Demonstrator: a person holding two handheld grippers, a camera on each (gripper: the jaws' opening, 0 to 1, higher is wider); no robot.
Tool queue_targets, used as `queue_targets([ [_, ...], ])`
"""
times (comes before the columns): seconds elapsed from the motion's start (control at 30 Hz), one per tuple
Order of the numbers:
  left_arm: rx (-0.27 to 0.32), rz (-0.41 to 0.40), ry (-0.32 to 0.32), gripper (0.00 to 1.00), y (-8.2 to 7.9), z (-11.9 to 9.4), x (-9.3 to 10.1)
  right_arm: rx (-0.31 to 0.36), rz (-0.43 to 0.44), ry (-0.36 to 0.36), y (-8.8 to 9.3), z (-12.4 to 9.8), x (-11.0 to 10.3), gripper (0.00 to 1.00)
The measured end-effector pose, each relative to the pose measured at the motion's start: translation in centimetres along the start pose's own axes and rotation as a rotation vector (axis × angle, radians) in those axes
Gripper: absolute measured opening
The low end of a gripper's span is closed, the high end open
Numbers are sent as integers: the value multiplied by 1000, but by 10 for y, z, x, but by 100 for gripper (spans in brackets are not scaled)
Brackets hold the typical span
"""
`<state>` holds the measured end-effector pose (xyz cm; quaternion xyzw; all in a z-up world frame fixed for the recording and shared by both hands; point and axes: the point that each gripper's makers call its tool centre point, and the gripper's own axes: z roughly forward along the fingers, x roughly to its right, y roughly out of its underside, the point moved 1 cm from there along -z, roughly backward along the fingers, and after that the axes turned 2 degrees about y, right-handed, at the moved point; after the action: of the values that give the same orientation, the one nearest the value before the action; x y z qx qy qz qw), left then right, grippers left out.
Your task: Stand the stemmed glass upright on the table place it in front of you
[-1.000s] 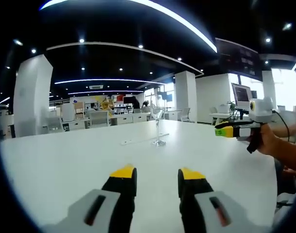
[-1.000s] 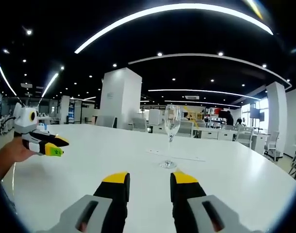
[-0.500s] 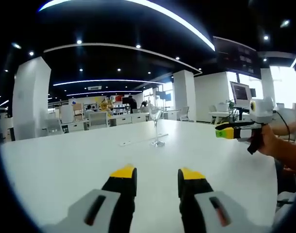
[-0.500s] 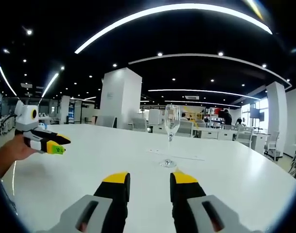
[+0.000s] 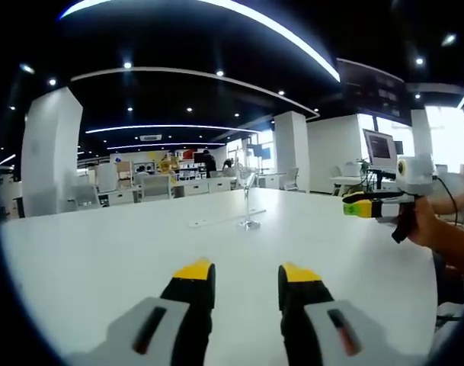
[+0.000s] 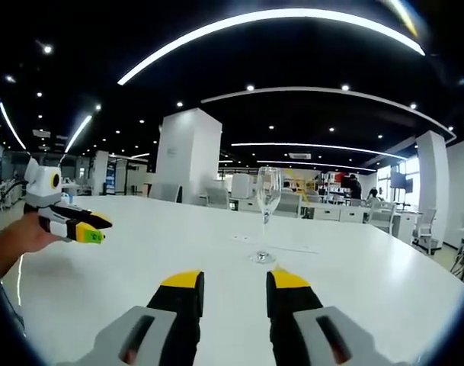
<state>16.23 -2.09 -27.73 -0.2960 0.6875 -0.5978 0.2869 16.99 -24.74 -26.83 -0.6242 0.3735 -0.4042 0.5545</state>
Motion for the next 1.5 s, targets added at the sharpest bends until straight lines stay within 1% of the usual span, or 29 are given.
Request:
queue_targets([
  [0.13,-1,11,-1,33,-2,1,0,2,17,-2,0,0,4,36],
  [0.23,8,8,-2,33,-4,1,0,2,15,-1,0,0,4,36],
  [0.5,10,5,3,33,-3,1,1,-2,19,-1,3,-1,3,36],
  [0.63,22,4,-1,33,-5,0,0,-3,22,3,4,-1,5,36],
  [0.87,15,0,5,33,-1,1,2,-6,22,8,6,-2,5,36],
  [1.5,15,-3,4,33,1,1,2,-11,25,15,11,-3,4,36],
])
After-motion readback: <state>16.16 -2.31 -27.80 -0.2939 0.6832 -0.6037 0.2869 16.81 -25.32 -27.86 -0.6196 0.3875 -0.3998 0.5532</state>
